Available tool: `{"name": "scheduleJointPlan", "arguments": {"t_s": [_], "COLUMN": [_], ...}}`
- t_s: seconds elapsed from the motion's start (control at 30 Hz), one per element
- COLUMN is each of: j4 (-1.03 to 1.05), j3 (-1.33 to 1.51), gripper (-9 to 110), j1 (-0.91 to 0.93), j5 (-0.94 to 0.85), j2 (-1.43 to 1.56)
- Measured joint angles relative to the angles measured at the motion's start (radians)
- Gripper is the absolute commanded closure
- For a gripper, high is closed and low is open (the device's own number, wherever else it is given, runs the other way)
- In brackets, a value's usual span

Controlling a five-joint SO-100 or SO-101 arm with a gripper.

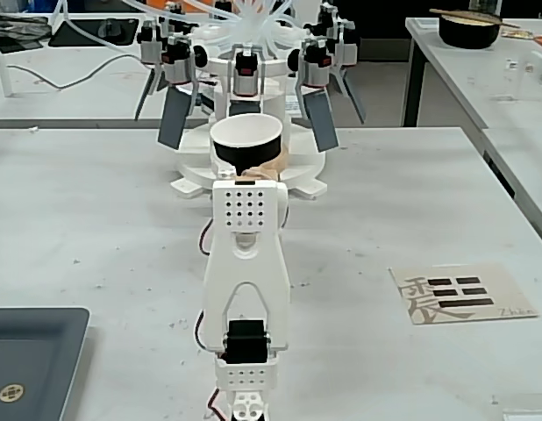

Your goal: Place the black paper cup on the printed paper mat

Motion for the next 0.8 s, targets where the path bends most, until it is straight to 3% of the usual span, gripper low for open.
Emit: {"name": "scheduleJointPlan", "arguments": {"t_s": [0.8], "j4": [0.018], "j3": [0.020], "gripper": [90], "j1": [0.011], "j5": [-0.051], "j2": [0.011]}}
